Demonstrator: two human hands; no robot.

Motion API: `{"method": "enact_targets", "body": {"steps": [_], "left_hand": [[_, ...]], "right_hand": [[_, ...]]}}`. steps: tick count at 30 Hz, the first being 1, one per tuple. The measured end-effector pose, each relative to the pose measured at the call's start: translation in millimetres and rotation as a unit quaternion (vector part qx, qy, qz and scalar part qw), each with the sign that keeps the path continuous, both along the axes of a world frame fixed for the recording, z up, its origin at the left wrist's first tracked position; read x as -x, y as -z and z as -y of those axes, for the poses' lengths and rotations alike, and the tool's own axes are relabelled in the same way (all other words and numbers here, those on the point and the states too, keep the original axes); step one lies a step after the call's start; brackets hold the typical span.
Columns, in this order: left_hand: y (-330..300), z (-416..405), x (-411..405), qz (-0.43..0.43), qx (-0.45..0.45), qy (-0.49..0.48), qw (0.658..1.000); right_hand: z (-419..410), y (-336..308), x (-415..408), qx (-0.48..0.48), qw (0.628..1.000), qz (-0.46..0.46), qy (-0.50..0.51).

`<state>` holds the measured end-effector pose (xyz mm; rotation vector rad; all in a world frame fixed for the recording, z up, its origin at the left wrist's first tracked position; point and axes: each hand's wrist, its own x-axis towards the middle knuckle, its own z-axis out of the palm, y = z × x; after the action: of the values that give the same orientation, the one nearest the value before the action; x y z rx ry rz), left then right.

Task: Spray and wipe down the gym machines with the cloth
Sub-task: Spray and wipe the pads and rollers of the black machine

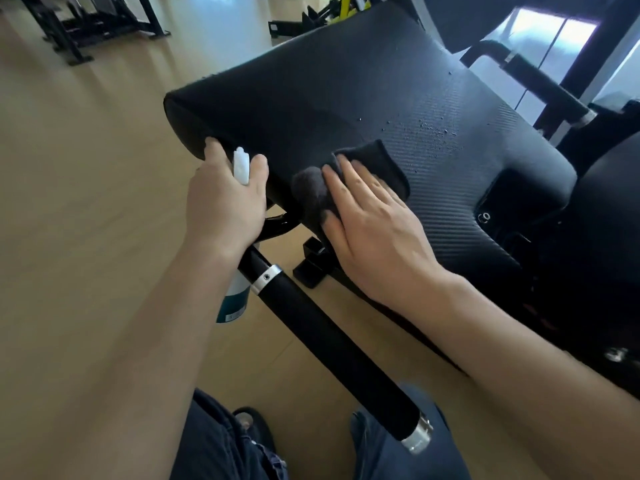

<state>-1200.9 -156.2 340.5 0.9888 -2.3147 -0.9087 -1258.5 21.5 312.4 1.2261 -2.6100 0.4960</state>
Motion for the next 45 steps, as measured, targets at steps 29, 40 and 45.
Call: {"method": "enact_targets", "body": {"steps": [29,40,45], "left_hand": [[-6.0,-10.4,-7.0,0.079,0.101,0.025,0.991],[-9.1,-16.3,-8.2,0.069,0.081,0.014,0.994],[-8.1,-19.0,-7.4,0.066,0.098,0.013,0.993]], "right_hand": [[23.9,10.8,-9.9,0.057,0.995,0.010,0.079],[-104.6,55.8,-31.0,0.113,0.936,0.121,0.312],[-75.5,41.5,-30.2,0.061,0.910,0.160,0.378]]}}
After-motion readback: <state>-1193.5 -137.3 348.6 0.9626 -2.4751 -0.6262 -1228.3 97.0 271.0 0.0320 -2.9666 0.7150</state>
